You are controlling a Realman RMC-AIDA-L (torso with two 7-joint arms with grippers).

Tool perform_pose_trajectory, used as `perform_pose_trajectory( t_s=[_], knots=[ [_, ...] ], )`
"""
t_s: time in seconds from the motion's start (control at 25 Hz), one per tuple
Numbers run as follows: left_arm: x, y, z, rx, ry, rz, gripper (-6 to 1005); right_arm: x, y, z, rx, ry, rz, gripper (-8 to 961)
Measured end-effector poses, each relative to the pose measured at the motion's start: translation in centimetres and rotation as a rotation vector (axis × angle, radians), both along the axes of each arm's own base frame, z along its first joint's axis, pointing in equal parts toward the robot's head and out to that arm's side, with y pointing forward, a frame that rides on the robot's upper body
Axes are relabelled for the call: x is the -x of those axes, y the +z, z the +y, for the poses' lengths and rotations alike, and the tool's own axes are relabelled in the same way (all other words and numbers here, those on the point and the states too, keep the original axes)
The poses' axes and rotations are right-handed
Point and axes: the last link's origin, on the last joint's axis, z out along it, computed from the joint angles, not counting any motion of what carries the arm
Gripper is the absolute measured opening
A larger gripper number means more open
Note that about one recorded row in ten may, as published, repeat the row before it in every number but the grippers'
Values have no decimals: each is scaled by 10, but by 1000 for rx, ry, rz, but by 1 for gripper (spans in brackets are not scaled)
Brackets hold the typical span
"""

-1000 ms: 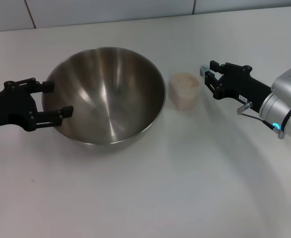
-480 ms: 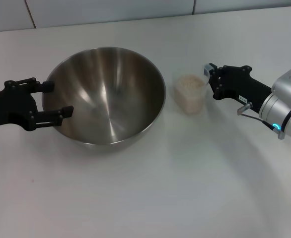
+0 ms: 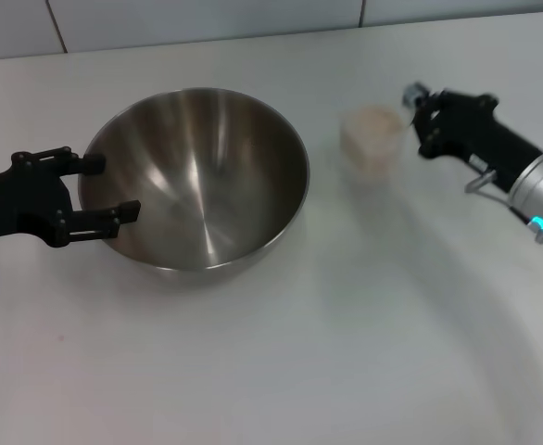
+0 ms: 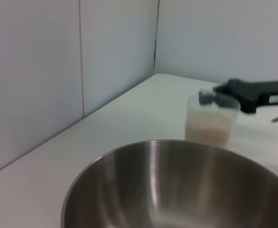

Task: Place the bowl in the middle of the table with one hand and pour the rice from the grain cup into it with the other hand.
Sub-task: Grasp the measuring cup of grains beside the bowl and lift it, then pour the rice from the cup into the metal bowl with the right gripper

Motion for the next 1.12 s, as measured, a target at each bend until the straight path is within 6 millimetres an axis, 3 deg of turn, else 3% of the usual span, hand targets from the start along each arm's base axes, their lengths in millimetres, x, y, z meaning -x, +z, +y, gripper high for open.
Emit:
perform_pose_trajectory(
  t_s=[0.12, 0.28, 0.32, 0.56, 0.72, 1.12],
  knots=[
    [-1, 1, 0, -2, -8, 4, 815, 17, 20, -1, -139, 149, -2, 14],
    [-3, 1, 0, 2, -18, 11, 814, 36, 25, 2, -223, 272, -52, 15],
    [-4, 1, 1, 2, -21, 12, 814, 50, 21, 5, -246, 356, -111, 15],
    [-5, 1, 1, 4, -26, 12, 814, 73, 4, 15, -324, 525, -365, 15],
    [-7, 1, 1, 7, -32, 12, 814, 83, -6, 16, -437, 658, -612, 15],
    [-11, 0, 5, 16, -39, 23, 814, 96, -15, 12, -598, 872, -912, 15]
  ],
)
